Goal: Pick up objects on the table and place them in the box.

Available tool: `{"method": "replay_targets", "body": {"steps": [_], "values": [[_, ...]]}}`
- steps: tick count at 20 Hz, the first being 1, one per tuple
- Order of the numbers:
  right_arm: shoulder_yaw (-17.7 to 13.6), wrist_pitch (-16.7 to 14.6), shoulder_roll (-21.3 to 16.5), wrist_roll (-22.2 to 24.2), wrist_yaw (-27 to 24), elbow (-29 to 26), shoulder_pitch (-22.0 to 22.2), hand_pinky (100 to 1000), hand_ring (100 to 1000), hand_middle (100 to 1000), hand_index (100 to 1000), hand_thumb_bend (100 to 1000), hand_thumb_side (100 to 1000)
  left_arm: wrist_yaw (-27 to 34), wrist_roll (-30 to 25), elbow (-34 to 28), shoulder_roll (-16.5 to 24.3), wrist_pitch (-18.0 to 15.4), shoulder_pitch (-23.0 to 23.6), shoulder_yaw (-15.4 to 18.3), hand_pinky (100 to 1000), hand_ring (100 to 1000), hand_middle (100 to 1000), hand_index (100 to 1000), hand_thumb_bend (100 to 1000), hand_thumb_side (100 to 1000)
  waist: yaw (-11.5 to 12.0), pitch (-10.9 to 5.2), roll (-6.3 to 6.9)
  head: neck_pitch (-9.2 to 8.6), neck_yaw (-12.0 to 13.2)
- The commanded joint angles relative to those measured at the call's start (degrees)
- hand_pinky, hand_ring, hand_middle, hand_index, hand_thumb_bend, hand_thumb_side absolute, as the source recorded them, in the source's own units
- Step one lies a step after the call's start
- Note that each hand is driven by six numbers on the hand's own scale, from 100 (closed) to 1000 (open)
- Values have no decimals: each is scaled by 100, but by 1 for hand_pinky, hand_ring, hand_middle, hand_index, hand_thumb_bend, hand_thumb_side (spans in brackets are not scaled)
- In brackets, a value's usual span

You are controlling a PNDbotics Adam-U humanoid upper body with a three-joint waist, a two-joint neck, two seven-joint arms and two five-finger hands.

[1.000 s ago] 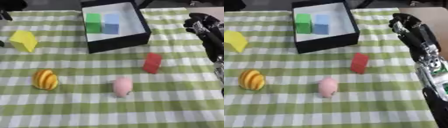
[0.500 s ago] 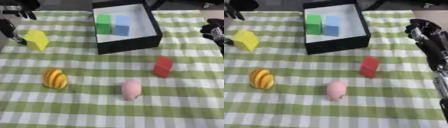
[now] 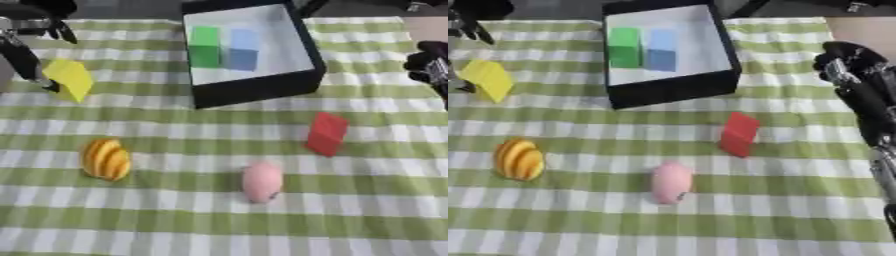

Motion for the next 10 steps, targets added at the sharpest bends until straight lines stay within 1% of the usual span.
{"method": "replay_targets", "body": {"steps": [1, 5, 10], "values": [[-22, 5, -93, 7, 32, -127, -78, 835, 764, 655, 775, 100, 505, -237, 128, -12, 93, -11, -157, 116, 859, 853, 805, 846, 652, 100, -24, -2, 73, -100, 44], [-12, 12, -87, 17, 42, -130, -103, 835, 764, 654, 775, 100, 507, -386, 275, 61, 64, -13, -164, 203, 860, 858, 811, 847, 647, 100, -73, 50, 79, -125, 78], [-12, 14, -84, 19, 49, -131, -108, 835, 764, 654, 775, 100, 511, -449, 345, 120, 46, -26, -166, 245, 862, 859, 812, 849, 649, 100, -92, 78, 81, -135, 87]]}}
